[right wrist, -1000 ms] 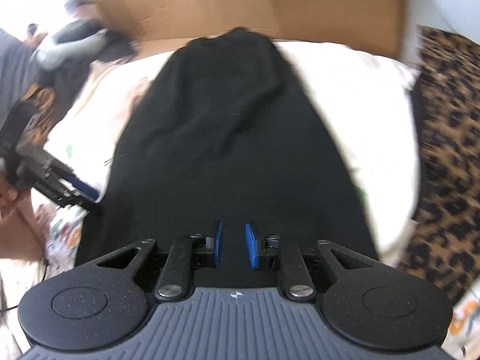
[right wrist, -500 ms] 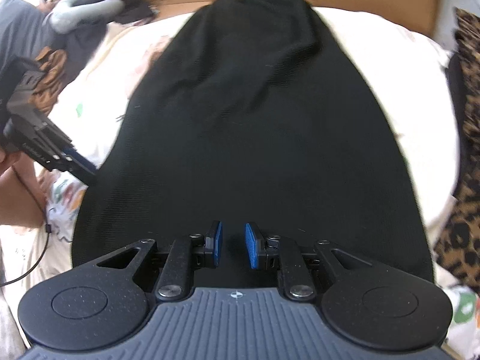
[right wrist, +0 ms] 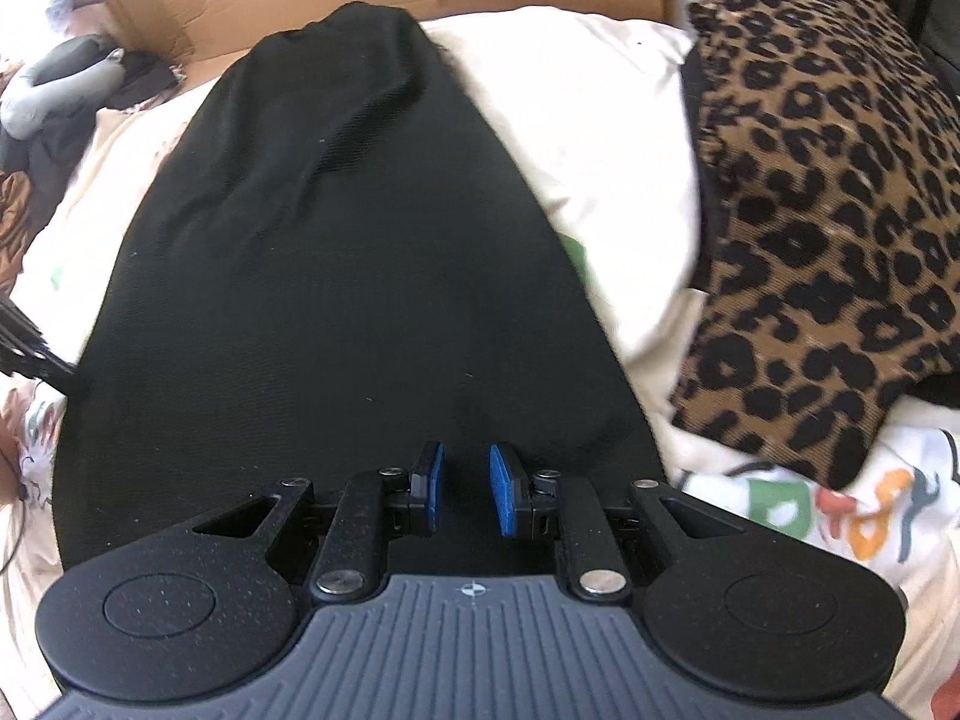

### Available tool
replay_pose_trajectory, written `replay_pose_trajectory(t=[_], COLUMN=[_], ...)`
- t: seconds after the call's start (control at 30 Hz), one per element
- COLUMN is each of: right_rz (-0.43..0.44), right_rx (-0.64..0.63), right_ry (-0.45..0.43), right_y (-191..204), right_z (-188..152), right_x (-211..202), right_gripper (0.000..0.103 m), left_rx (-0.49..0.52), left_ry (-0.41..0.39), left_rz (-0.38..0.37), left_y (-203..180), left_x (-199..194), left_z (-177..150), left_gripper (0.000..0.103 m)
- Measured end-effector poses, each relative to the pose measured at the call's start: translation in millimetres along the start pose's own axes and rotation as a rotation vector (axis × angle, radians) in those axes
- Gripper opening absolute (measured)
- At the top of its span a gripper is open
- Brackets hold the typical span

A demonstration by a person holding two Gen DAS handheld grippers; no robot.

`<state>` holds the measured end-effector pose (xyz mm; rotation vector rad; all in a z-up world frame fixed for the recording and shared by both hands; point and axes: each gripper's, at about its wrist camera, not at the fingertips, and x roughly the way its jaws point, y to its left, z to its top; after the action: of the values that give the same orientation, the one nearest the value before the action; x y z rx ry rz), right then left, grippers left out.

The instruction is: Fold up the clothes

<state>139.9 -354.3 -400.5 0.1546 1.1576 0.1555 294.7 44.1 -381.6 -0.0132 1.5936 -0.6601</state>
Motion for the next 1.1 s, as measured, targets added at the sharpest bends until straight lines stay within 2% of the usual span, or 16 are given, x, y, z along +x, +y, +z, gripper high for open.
replay_pose_trajectory(t=[0.13,0.3,0.4,0.47,0.53,0.67,0.77,0.97,1.1], right_rz=[-0.027,-0.044,-0.071,-0.089,-0.096,-0.091,-0.059,-0.027,0.027], right_rx=[-0.039,-0.063,-0.064,-0.050,-0.026,0.029,0.088,0.182,0.226], right_ry=[0.005,0.014,0.020,0.023,0.023,0.014,0.002,-0.045,-0.069], right_y=[-1,-4,-9,-16,-24,-39,-51,-75,-84], right_z=[-6,-5,-7,-10,-14,-20,-24,-31,-33], right_x=[1,1,-3,-7,-11,-19,-25,-39,-38], right_gripper=[0.023,0.023,0.023,0.023,0.023,0.023,0.023,0.024,0.029], left_rx=[-0.021,-0.041,-0.046,-0.054,-0.046,-0.053,-0.079,-0.049,-0.034], left_ry=[0.011,0.037,0.049,0.045,0.042,0.015,-0.004,-0.044,-0.086], left_rz=[0.020,0.042,0.039,0.034,0.044,0.090,0.127,0.163,0.198], left_y=[1,4,1,0,-4,-12,-20,-57,-83], left_x=[-5,17,19,17,15,2,-10,-34,-49], left_z=[3,6,12,14,16,24,34,57,69], left_gripper=[0.007,0.010,0.019,0.039,0.049,0.057,0.058,0.059,0.059])
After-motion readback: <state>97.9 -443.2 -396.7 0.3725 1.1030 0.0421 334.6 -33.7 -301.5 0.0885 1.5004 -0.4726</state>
